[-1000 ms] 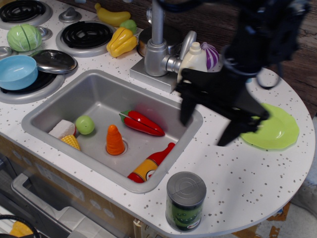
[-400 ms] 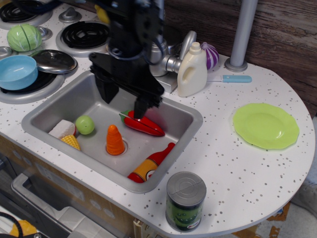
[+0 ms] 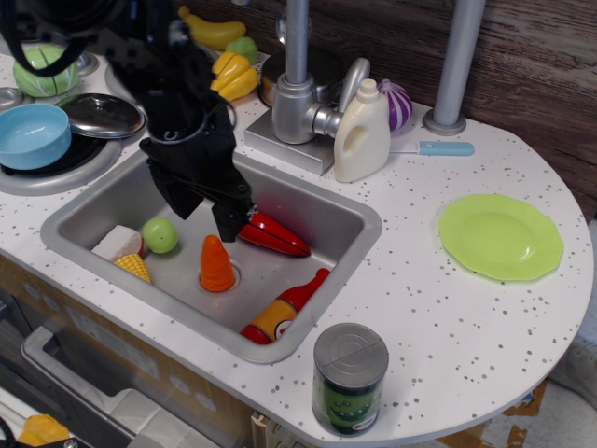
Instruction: Put carrot on plate
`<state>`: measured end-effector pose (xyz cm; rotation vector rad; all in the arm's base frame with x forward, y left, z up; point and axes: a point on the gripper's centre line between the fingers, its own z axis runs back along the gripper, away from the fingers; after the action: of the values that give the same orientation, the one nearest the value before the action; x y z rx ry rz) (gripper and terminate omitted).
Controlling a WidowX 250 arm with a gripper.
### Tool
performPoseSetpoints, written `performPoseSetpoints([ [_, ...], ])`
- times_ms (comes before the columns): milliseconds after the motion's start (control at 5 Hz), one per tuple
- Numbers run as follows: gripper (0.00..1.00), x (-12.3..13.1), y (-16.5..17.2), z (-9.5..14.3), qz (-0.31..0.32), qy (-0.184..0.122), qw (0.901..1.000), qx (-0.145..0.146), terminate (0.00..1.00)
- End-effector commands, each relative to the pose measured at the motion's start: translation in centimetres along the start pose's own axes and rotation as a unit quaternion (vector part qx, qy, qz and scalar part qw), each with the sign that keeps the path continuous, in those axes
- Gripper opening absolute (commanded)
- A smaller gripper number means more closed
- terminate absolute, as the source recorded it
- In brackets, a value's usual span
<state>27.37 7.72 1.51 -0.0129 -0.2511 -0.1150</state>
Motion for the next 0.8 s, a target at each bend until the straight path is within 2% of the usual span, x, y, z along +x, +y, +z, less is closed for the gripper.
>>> performPoseSetpoints([
  [0, 1.00, 1.0, 2.4, -1.5, -0.043, -0.003, 0.9989, -0.018, 0.00],
  [200, 1.00, 1.8, 3.3, -2.5, -0.072, 0.008, 0.9965, -0.042, 0.00],
  [400, 1.00, 1.6, 3.2, -4.2, -0.081, -0.039, 0.9951, -0.042, 0.00],
  [600, 1.00, 0.9, 3.4, -5.5, -0.089, -0.063, 0.9927, -0.052, 0.00],
])
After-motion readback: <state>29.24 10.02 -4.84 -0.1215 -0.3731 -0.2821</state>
